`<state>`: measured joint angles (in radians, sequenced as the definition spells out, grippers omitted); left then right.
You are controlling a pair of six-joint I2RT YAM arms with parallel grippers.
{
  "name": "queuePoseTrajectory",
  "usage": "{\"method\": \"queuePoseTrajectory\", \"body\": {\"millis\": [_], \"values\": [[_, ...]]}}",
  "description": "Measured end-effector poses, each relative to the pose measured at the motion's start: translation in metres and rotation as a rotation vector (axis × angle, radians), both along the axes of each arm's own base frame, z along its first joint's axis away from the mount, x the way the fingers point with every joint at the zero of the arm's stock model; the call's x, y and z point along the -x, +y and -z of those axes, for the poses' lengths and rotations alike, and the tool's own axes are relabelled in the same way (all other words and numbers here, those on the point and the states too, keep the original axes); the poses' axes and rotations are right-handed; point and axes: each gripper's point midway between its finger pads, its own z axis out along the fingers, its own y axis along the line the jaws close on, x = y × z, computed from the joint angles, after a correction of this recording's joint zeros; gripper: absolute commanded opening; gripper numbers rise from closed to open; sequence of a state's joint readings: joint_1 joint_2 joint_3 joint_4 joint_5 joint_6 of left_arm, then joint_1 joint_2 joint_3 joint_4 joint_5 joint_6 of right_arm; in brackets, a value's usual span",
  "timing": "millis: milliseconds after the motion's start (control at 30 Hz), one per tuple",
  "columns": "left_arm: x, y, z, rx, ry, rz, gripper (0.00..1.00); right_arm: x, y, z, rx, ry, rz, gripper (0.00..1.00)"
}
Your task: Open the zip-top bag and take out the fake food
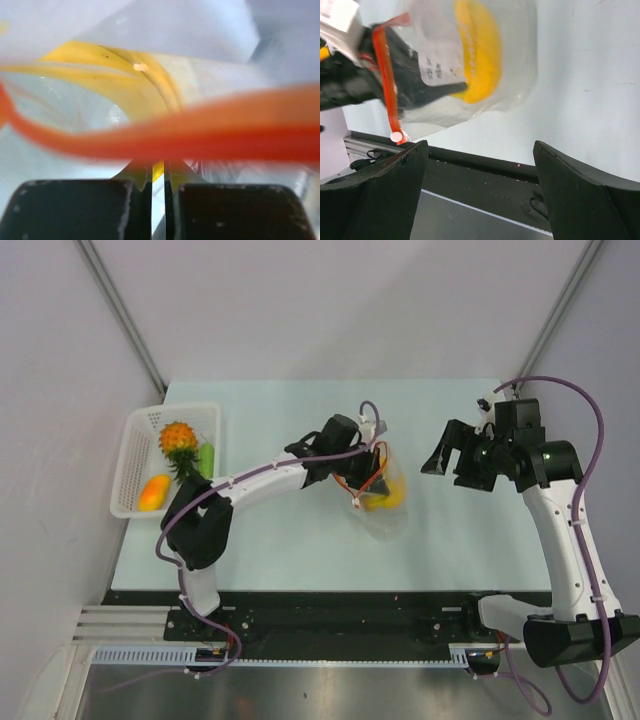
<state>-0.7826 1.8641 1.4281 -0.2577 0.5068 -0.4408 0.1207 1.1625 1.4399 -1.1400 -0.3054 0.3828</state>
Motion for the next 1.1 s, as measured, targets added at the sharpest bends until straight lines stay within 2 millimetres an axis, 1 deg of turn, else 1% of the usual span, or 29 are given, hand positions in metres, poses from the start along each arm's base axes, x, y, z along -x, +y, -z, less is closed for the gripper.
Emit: {"method": "queuePoseTrajectory", "body": {"millis": [133, 267, 367, 467, 567, 667, 800, 867, 933, 1033, 1100], "values": [[-0.016, 0.007, -0.028, 0.102, 0.051, -0.086, 0.00, 0.004, -0.004, 0.011, 0.013, 0.023, 0.014, 0.90], [-0.027, 0.011, -0.053, 0.188, 0.088, -0.136, 0.00, 0.010, -0.005, 0.033, 0.015, 0.082, 0.015, 0.86], [-0.028, 0.010, -0.067, 0.235, 0.122, -0.149, 0.00, 0.016, -0.002, 0.051, 0.001, 0.134, 0.002, 0.84], [-0.024, 0.010, -0.074, 0.262, 0.154, -0.155, 0.00, 0.024, 0.007, 0.071, -0.043, 0.192, -0.037, 0.84], [-0.021, 0.010, -0.081, 0.279, 0.179, -0.158, 0.00, 0.031, 0.017, 0.084, -0.082, 0.245, -0.074, 0.85], [-0.019, 0.011, -0.089, 0.291, 0.184, -0.162, 0.00, 0.030, 0.023, 0.082, -0.095, 0.233, -0.099, 0.86], [-0.017, 0.018, -0.099, 0.281, 0.172, -0.191, 0.00, 0.024, 0.033, 0.064, -0.121, 0.173, -0.138, 0.88], [-0.016, 0.023, -0.109, 0.279, 0.156, -0.213, 0.00, 0.019, 0.039, 0.053, -0.131, 0.132, -0.156, 0.91], [-0.015, 0.026, -0.122, 0.289, 0.134, -0.232, 0.00, 0.016, 0.050, 0.040, -0.133, 0.081, -0.197, 0.92], [-0.015, 0.030, -0.140, 0.316, 0.112, -0.277, 0.00, 0.018, 0.069, 0.024, -0.136, 0.016, -0.272, 0.92], [-0.013, 0.028, -0.152, 0.346, 0.109, -0.300, 0.00, 0.018, 0.078, 0.018, -0.136, -0.015, -0.307, 0.92]]}}
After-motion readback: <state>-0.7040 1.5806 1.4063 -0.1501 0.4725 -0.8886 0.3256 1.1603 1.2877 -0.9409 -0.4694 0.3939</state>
